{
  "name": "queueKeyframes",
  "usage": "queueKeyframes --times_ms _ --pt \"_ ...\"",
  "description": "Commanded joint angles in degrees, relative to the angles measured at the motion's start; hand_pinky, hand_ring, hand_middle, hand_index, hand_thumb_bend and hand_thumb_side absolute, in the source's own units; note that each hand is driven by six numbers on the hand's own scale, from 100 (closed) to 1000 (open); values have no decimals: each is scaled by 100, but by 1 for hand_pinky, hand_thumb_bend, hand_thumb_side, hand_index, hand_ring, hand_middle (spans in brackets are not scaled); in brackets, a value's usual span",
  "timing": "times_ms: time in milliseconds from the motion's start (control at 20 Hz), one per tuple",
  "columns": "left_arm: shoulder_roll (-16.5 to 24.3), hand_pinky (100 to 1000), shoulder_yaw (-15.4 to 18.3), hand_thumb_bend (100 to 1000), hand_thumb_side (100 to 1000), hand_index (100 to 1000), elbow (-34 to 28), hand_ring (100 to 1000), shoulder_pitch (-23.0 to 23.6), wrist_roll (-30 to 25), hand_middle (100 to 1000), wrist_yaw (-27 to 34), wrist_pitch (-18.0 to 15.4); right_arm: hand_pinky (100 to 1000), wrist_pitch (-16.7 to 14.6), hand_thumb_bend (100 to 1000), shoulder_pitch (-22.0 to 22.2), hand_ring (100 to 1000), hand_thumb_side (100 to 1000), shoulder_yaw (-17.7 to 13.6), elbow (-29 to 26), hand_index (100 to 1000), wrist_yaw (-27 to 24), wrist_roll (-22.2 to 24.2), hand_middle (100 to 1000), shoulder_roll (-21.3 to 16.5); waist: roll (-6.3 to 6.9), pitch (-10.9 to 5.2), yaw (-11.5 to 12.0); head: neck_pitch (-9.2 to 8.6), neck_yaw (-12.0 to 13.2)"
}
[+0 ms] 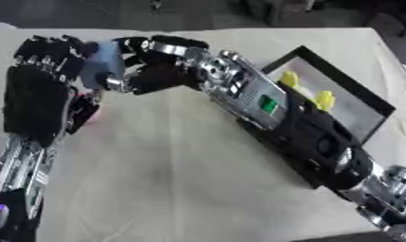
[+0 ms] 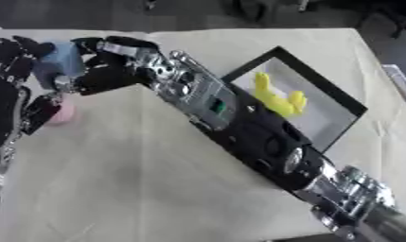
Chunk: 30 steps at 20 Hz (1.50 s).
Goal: Pick up the objects with one hand, pass them to the other hand, and then place them into the box on the other side of the table.
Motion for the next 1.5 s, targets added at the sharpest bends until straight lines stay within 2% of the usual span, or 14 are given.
queueKeyframes --times_ms 50,200,300,350,400,450,550,700,800,850,1100,1250,1400,1500 --pt "-36 544 -18 144 100 569 -79 454 -133 98 422 -3 -37 1000 14 315 -140 1000 356 -4 29 1000 37 -9 943 -2 12 -86 4 -2 -24" --pt "-65 547 -51 146 100 572 -64 455 -138 185 425 23 -113 999 153 293 -173 961 257 -30 178 1000 -164 -319 826 76 3 -75 19 -3 -50" --pt "-74 554 -58 181 100 580 -44 459 -137 217 430 36 -147 994 228 133 -177 903 210 -55 219 915 -480 -639 704 111 -2 -76 23 -2 -59" --pt "-78 559 -63 212 100 583 -39 462 -139 236 433 45 -165 989 249 100 -176 878 217 -62 230 877 -691 -826 652 121 -3 -77 24 -5 -62" --pt "-79 560 -68 242 100 584 -34 463 -141 256 435 53 -185 980 265 100 -175 842 258 -62 240 827 -921 -1024 584 127 -4 -79 26 -7 -63" --pt "-79 560 -73 244 100 584 -31 463 -143 280 435 60 -206 979 276 100 -173 837 257 -52 243 816 -1170 -1217 571 128 -5 -80 28 -8 -62" --pt "-81 567 -73 293 100 590 -11 468 -140 299 439 63 -228 978 261 100 -173 818 205 -13 204 785 -1592 -1490 529 116 -7 -82 27 -7 -60" --pt "-83 564 -76 300 100 588 11 465 -134 276 437 55 -237 971 238 106 -165 803 171 24 136 769 -2021 -1712 508 98 -6 -82 21 -5 -56" --pt "-82 568 -74 319 100 592 18 468 -127 251 440 40 -232 967 247 188 -166 794 131 30 98 757 -2199 -1768 493 87 -3 -79 18 1 -58" --pt "-82 574 -72 363 100 595 21 472 -125 229 442 30 -226 962 255 239 -167 788 100 31 85 750 -2263 -1786 488 81 -1 -78 16 3 -58" --pt "-74 612 -71 525 100 620 32 497 -119 133 466 -12 -235 934 274 389 -162 762 100 31 49 733 -2436 -1760 491 50 14 -76 5 6 -66" --pt "-64 670 -64 712 100 693 75 567 -117 -52 551 -120 -230 923 238 368 -162 757 100 32 26 730 -2454 -1705 508 33 18 -78 -5 10 -65" --pt "-57 716 -50 779 100 744 103 616 -122 -330 606 -330 -223 918 209 365 -162 751 100 24 -4 726 -2442 -1653 507 17 26 -80 -8 15 -61" --pt "-61 743 -25 884 100 808 135 666 -127 -511 657 -390 -223 910 218 361 -160 743 100 25 -2 717 -2444 -1630 502 15 30 -82 -9 15 -71"
